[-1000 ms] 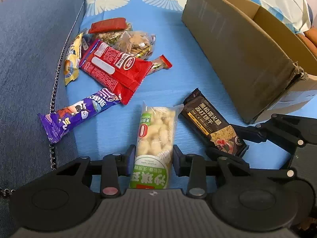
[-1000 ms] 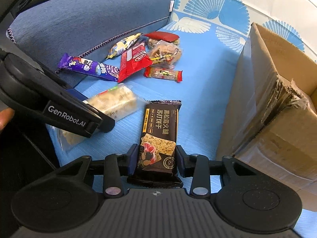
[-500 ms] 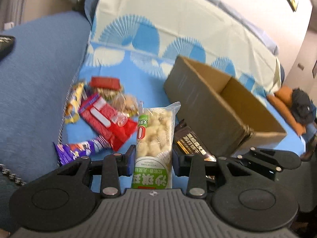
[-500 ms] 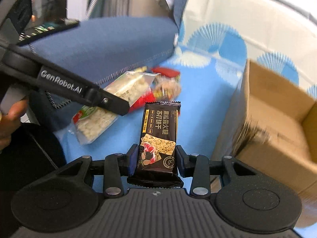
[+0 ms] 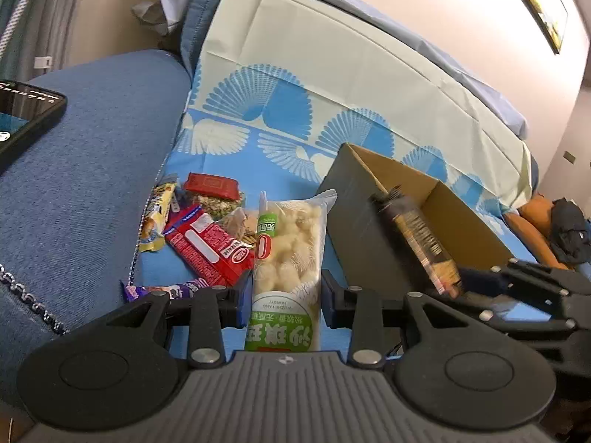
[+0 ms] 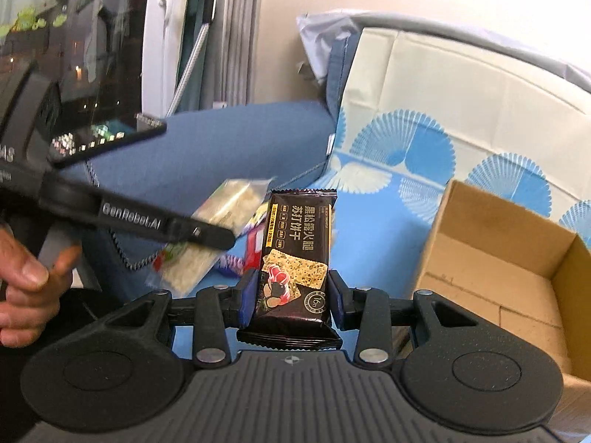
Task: Organize snacks
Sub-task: 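Carry both snacks over the cardboard box and release them inside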
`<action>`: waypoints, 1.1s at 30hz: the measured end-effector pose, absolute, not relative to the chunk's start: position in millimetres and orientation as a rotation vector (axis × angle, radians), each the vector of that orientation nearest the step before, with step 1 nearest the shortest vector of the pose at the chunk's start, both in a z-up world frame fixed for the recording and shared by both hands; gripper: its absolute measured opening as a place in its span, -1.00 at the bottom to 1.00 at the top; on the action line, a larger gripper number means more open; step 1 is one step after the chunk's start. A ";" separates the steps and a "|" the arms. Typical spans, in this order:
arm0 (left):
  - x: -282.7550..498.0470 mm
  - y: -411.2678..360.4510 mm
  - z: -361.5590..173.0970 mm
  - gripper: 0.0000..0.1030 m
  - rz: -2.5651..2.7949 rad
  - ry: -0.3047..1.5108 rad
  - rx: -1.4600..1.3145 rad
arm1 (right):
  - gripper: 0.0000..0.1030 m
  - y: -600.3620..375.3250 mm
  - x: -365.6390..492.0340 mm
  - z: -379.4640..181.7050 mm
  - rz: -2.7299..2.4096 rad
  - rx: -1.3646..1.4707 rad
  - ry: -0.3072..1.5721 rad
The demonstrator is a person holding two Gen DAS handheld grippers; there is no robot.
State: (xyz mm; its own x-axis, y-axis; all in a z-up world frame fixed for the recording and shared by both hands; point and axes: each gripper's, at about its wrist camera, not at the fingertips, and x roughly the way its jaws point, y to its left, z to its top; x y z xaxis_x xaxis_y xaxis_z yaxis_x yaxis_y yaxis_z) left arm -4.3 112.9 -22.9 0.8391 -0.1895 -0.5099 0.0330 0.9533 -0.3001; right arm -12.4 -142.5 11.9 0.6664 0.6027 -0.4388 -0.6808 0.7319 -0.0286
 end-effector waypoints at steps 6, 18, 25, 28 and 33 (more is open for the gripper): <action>-7.1 112.0 -18.2 -0.22 -0.090 0.576 -0.331 | -0.20 -161.5 -6.4 26.9 0.708 -0.161 0.371; 5.8 72.3 -12.6 -0.22 -0.124 0.601 -0.360 | -0.20 -211.2 28.9 46.9 0.557 0.015 0.358; 19.2 46.1 -4.1 -0.22 -0.161 0.596 -0.357 | -0.20 -242.3 57.2 43.8 0.441 0.163 0.434; 26.8 36.3 0.7 -0.22 -0.171 0.592 -0.357 | -0.20 -255.4 68.5 40.0 0.387 0.213 0.459; 40.0 20.0 7.7 -0.22 -0.193 0.588 -0.352 | -0.20 -270.6 81.2 35.1 0.316 0.268 0.480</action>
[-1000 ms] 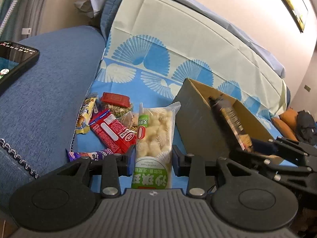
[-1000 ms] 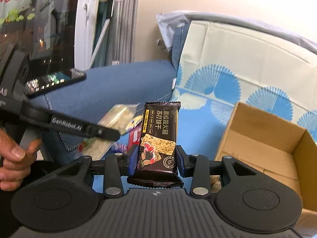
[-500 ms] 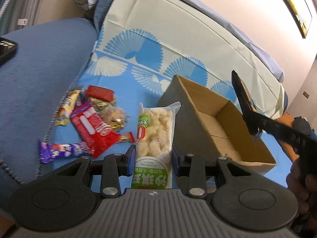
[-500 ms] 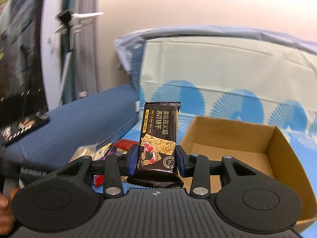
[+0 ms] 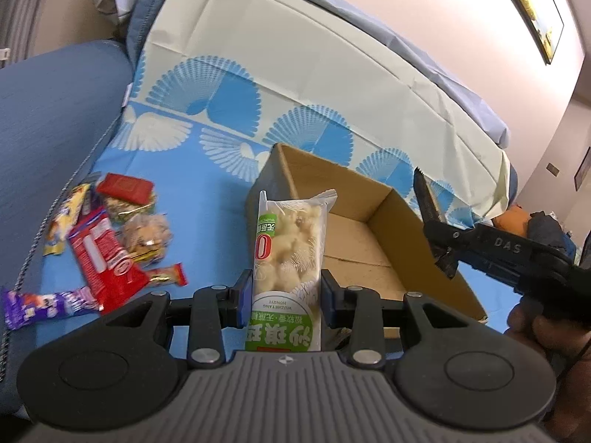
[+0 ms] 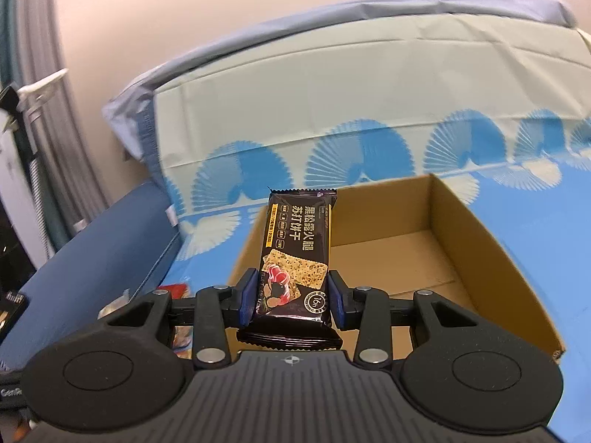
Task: Organize snacks
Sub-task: 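Carry both snacks over the cardboard box and release them inside, then withdraw both open tools from the box back toward the snack pile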
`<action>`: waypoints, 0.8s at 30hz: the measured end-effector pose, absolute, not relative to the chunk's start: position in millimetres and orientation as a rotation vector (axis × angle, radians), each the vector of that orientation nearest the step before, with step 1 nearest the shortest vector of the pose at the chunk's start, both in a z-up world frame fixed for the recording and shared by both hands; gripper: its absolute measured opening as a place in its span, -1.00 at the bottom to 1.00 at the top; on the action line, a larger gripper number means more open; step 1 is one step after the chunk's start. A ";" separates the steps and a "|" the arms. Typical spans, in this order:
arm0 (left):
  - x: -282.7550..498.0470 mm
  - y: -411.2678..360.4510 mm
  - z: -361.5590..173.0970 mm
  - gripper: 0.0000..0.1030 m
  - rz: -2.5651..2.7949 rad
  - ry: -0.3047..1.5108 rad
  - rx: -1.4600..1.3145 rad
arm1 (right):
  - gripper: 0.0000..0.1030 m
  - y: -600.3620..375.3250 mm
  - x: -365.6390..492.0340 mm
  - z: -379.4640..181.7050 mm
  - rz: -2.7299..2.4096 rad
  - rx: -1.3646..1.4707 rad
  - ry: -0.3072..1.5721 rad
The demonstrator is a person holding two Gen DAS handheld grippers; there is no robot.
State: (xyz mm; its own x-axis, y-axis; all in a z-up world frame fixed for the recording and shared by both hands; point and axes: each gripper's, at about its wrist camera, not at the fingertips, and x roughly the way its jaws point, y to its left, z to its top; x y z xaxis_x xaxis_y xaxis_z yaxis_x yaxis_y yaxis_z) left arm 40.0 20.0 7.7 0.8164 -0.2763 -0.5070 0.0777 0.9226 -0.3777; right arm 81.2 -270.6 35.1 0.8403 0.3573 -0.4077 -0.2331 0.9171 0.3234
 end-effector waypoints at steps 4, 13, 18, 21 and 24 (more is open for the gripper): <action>50.8 8.4 9.9 -0.22 -0.210 0.591 -0.352 | -0.20 -282.2 90.3 32.0 0.265 0.309 0.494; 92.5 -36.0 23.8 -0.22 -0.245 0.592 -0.330 | -0.20 -303.6 102.3 24.9 0.158 0.369 0.513; 119.8 -70.1 53.7 -0.21 -0.292 0.539 -0.295 | -0.20 -311.4 103.9 23.6 0.126 0.389 0.508; 128.7 -85.8 71.4 0.01 -0.291 0.498 -0.271 | -0.01 -314.3 104.1 24.3 0.106 0.392 0.496; 125.0 -91.8 75.4 0.14 -0.283 0.472 -0.254 | 0.27 -319.6 102.6 26.2 0.076 0.381 0.473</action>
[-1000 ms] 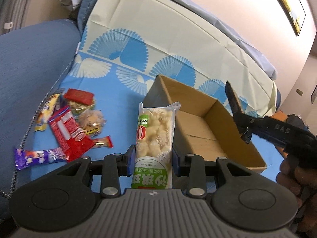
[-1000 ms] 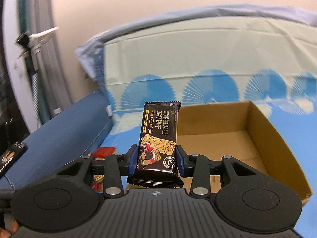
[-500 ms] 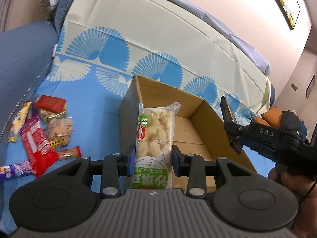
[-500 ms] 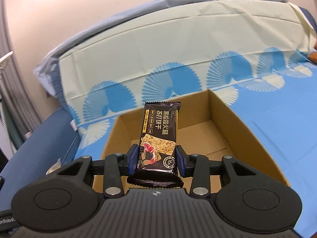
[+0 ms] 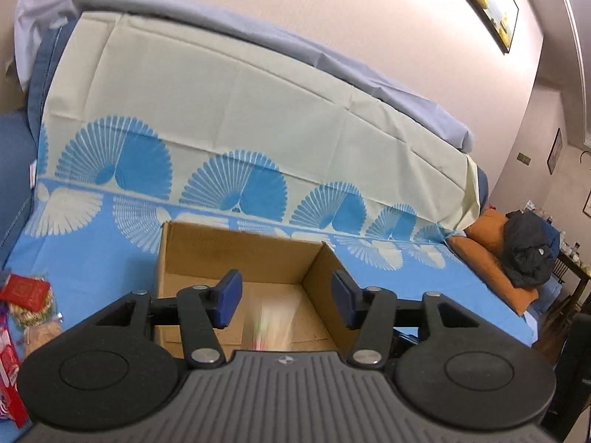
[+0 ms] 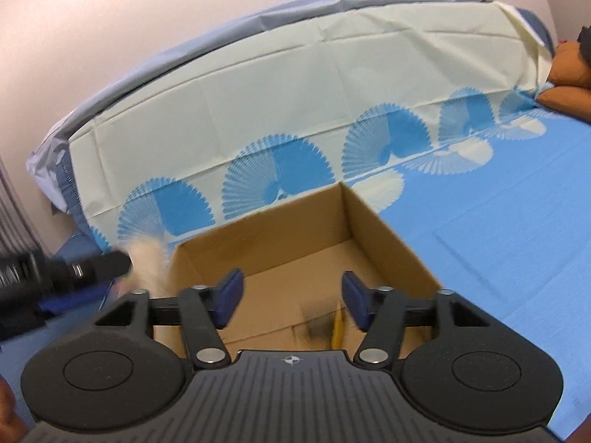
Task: Organize snacks
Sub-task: 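Withdraw both open tools from the box back toward the snack pile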
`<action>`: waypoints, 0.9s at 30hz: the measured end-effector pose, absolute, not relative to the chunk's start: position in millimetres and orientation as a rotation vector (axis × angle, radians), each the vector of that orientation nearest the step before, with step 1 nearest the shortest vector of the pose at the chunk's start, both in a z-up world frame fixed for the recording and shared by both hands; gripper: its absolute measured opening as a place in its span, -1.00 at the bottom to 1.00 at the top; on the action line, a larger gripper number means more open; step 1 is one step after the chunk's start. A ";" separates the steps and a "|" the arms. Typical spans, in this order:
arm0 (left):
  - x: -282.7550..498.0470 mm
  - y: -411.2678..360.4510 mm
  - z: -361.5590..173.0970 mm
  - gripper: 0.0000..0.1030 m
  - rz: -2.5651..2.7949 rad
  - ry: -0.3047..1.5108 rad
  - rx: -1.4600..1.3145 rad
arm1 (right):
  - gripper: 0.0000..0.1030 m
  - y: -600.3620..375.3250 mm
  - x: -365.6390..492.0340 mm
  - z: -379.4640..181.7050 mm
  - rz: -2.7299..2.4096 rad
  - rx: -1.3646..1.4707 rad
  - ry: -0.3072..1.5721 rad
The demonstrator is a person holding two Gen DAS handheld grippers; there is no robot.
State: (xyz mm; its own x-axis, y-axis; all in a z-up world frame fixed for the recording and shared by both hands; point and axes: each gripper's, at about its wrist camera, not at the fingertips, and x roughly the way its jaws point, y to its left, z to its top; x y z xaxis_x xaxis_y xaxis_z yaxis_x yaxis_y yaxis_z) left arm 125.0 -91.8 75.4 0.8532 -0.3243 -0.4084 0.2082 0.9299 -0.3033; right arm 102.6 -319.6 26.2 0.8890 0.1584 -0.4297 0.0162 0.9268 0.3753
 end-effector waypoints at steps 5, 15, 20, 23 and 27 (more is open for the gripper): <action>109.8 -77.3 47.8 0.14 -0.207 0.543 -0.260 | 0.31 -334.6 103.7 19.4 -0.011 0.363 0.501; 87.2 -39.1 -16.1 0.14 -0.021 0.734 -0.349 | 0.30 -362.1 102.1 0.2 -0.221 0.289 0.574; 77.9 -57.4 -17.9 -0.12 -0.101 0.742 -0.317 | 0.20 -371.7 97.6 -12.8 -0.254 0.284 0.625; 74.6 -63.9 -17.9 -0.17 -0.102 0.743 -0.305 | -0.20 -376.4 97.5 -19.5 -0.238 0.307 0.663; 72.8 -65.4 -18.4 -0.18 -0.098 0.750 -0.301 | -0.51 -378.4 97.5 -25.5 -0.227 0.316 0.695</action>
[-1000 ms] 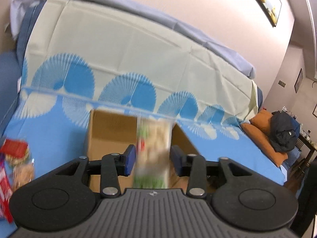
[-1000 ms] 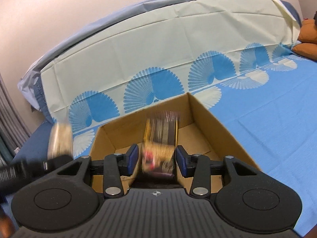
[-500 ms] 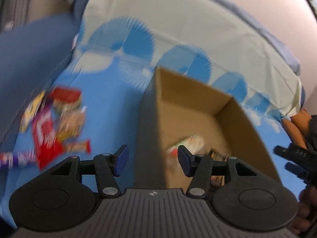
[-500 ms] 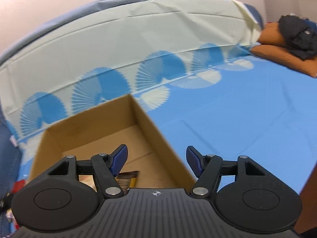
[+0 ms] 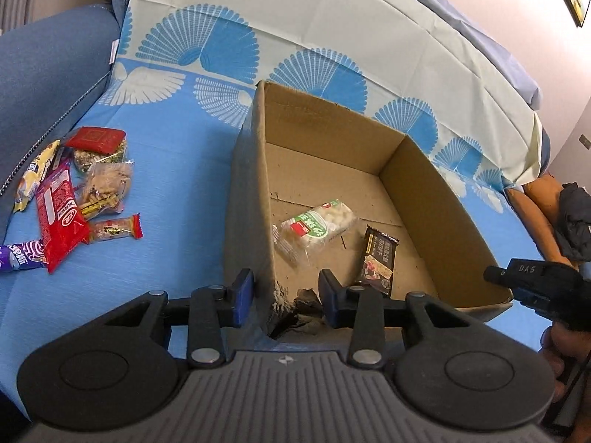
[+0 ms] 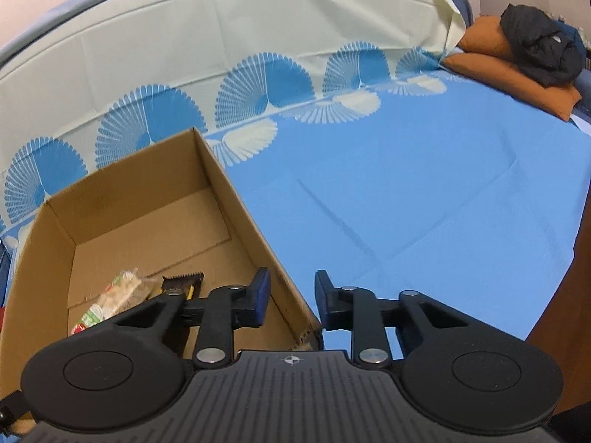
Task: Organize snacks
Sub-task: 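Withdraw both open tools from the box back toward the snack pile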
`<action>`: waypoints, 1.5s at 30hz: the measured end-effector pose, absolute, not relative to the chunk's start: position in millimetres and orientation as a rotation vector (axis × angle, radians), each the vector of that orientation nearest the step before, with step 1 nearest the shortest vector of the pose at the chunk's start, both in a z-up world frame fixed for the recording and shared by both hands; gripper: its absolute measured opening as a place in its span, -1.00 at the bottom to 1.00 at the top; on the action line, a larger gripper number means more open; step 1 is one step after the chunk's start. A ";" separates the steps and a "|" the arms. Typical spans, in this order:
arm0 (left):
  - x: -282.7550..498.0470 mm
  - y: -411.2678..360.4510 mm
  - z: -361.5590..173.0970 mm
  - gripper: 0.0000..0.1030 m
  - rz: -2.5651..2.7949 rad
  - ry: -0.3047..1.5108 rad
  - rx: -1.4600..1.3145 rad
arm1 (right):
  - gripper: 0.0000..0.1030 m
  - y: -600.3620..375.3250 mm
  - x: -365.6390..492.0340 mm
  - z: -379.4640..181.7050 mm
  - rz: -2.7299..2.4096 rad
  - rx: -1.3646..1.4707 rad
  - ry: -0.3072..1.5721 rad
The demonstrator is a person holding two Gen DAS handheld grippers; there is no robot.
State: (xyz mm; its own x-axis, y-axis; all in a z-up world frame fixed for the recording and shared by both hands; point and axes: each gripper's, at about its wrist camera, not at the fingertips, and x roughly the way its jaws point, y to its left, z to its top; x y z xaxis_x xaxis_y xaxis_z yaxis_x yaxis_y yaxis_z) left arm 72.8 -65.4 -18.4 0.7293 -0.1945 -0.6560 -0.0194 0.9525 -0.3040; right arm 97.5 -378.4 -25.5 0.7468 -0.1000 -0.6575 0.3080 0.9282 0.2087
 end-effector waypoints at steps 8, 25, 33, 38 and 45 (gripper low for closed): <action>67.6 -67.1 -14.1 -0.19 -0.091 0.747 -0.291 | -0.58 -373.2 95.2 -24.6 -0.231 0.277 0.696; 49.0 -66.8 -0.5 -0.16 -0.105 0.691 -0.241 | -0.44 -367.3 80.1 -18.0 -0.261 0.211 0.642; 0.9 -62.8 23.1 0.23 -0.224 0.423 -0.050 | -0.35 -341.9 50.7 6.7 -0.166 0.126 0.465; -12.5 -47.0 22.6 0.34 -0.343 0.386 0.072 | 0.16 -320.9 27.8 22.1 -0.089 0.092 0.347; -18.2 -0.5 -14.4 0.41 -0.423 0.433 0.009 | 0.60 -286.0 0.2 34.3 0.027 0.087 0.337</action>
